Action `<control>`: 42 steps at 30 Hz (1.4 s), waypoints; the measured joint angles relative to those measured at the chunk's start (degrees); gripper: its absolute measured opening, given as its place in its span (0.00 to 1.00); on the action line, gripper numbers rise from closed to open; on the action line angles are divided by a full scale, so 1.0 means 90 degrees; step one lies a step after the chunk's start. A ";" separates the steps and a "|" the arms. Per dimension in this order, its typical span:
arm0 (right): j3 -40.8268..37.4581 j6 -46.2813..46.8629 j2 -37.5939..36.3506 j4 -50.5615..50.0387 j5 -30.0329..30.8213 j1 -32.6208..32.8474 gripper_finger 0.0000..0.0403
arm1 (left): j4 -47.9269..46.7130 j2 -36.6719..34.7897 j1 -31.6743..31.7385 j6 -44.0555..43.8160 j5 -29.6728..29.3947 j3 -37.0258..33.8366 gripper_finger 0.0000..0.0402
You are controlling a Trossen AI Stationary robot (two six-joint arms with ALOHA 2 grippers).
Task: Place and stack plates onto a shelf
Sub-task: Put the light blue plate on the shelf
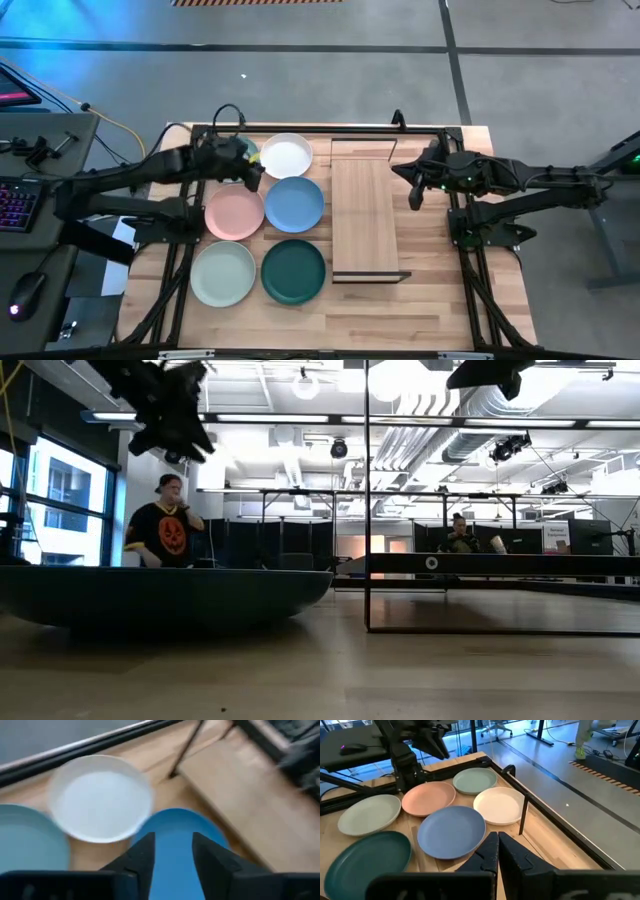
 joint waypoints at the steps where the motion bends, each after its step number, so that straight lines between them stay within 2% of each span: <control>1: -0.0097 0.0007 -0.0008 0.0104 0.0002 0.0000 0.00 | -0.0165 0.0137 0.0162 0.0125 0.0006 0.0114 0.34; 6: -0.1005 0.0374 -0.0159 0.1174 -0.0084 0.0000 0.00 | -0.0575 0.0928 0.0852 0.1048 0.0008 0.0377 0.43; 14: -0.2462 0.1468 -0.0274 0.3481 -0.0225 0.0002 0.00 | -0.1165 0.2477 0.1700 0.1161 -0.0014 0.0377 0.46; 19: -0.2626 0.2003 -0.0274 0.3603 -0.0176 0.0000 0.00 | -0.1042 0.3438 0.2111 0.1163 0.0004 0.0377 0.46; 25: -0.2626 0.2047 -0.0274 0.3730 -0.0172 0.0000 0.00 | -0.1040 0.4226 0.2375 0.1166 0.0175 0.0377 0.46; 28: -0.2626 0.2045 -0.0274 0.3796 -0.0172 0.0000 0.00 | -0.0977 0.4416 0.2381 0.1172 0.0416 0.0376 0.46; 37: -0.2626 0.2043 -0.0272 0.3811 -0.0145 0.0000 0.00 | -0.0531 0.4763 0.2374 0.1449 0.0357 0.0376 0.46; 42: -0.2626 0.1981 -0.0272 0.3808 0.0040 0.0001 0.00 | -0.0524 0.4948 0.2374 0.1607 0.0448 0.0406 0.37</control>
